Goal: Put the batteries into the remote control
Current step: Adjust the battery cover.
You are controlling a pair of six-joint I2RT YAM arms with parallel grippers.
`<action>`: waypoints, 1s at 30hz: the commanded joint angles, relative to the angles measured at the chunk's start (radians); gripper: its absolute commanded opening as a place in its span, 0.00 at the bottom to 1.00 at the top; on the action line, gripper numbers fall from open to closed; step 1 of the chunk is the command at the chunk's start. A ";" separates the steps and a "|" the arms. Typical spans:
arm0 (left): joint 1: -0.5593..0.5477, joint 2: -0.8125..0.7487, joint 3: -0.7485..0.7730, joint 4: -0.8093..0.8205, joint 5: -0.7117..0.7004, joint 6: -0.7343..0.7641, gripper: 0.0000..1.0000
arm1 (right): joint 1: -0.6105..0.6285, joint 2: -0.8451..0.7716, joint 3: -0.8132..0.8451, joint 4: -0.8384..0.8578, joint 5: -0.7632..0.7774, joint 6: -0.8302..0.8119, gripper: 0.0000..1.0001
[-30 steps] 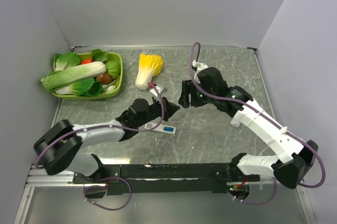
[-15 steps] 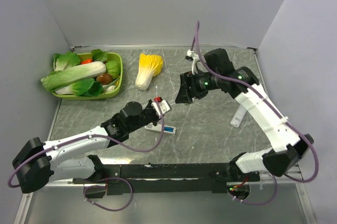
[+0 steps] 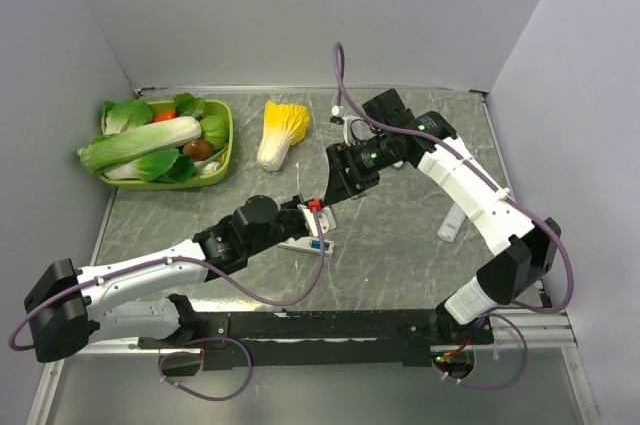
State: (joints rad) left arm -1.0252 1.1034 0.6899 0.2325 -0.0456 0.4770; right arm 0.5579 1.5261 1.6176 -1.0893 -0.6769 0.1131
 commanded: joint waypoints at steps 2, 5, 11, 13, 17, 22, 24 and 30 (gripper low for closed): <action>-0.024 -0.016 0.043 0.008 -0.030 0.078 0.01 | -0.004 0.032 0.034 -0.026 -0.046 -0.043 0.66; -0.029 -0.016 0.043 0.010 -0.031 0.086 0.01 | -0.004 0.051 0.036 -0.037 -0.070 -0.059 0.61; -0.035 -0.016 0.043 0.014 -0.040 0.094 0.01 | -0.001 0.063 0.039 -0.041 -0.076 -0.072 0.56; -0.036 -0.016 0.048 0.016 -0.040 0.094 0.02 | 0.000 0.066 0.034 -0.040 -0.079 -0.072 0.56; -0.041 -0.016 0.051 0.016 -0.039 0.094 0.02 | 0.007 0.074 0.034 -0.046 -0.082 -0.081 0.56; -0.044 -0.017 0.057 0.011 -0.033 0.088 0.02 | 0.010 0.075 0.028 -0.041 -0.078 -0.084 0.51; -0.046 -0.017 0.059 0.011 -0.030 0.086 0.02 | 0.011 0.075 0.028 -0.041 -0.078 -0.084 0.44; -0.049 -0.007 0.060 -0.009 -0.031 0.062 0.18 | 0.011 0.057 -0.004 -0.038 -0.070 -0.104 0.16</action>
State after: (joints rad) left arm -1.0649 1.1034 0.7025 0.2020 -0.0780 0.5571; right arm 0.5652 1.5967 1.6161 -1.1290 -0.7456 0.0433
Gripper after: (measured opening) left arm 0.106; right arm 0.301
